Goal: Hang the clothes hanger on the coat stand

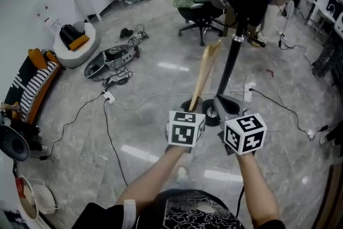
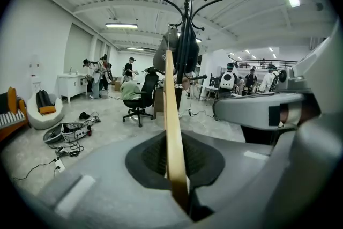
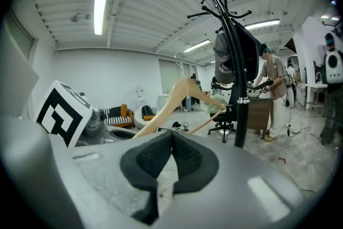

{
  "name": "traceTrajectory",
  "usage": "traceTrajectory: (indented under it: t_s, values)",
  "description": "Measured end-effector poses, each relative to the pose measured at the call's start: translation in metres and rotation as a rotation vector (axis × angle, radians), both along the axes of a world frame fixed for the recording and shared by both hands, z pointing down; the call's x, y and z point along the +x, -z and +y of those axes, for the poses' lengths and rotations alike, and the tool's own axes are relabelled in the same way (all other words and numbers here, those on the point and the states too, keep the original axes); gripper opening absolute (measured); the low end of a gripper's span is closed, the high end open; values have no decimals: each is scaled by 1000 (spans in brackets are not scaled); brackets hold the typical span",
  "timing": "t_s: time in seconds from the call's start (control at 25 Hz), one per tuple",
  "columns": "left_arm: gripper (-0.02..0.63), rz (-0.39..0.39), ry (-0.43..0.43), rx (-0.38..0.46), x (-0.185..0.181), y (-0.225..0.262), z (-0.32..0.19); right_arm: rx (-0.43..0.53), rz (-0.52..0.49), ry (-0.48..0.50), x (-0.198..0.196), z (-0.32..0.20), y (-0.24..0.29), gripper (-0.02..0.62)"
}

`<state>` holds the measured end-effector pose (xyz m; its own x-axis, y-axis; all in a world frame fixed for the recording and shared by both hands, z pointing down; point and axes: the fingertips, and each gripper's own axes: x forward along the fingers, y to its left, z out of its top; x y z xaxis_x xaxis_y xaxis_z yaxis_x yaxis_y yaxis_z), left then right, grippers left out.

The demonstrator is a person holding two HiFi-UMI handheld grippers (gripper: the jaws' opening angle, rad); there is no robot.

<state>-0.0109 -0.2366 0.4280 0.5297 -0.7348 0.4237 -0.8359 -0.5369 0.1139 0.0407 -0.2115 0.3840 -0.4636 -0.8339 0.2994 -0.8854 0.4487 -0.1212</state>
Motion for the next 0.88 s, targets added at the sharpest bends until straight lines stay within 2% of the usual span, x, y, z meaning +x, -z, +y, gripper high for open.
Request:
traceTrajectory:
  t_s: [0.48, 0.88]
  values:
    - [12, -1, -82, 2, -4, -2, -46, 23, 15, -76, -9, -46, 8, 0]
    - [12, 3, -114, -10, 1, -6, -77, 26, 45, -113, -5, -73, 14, 0]
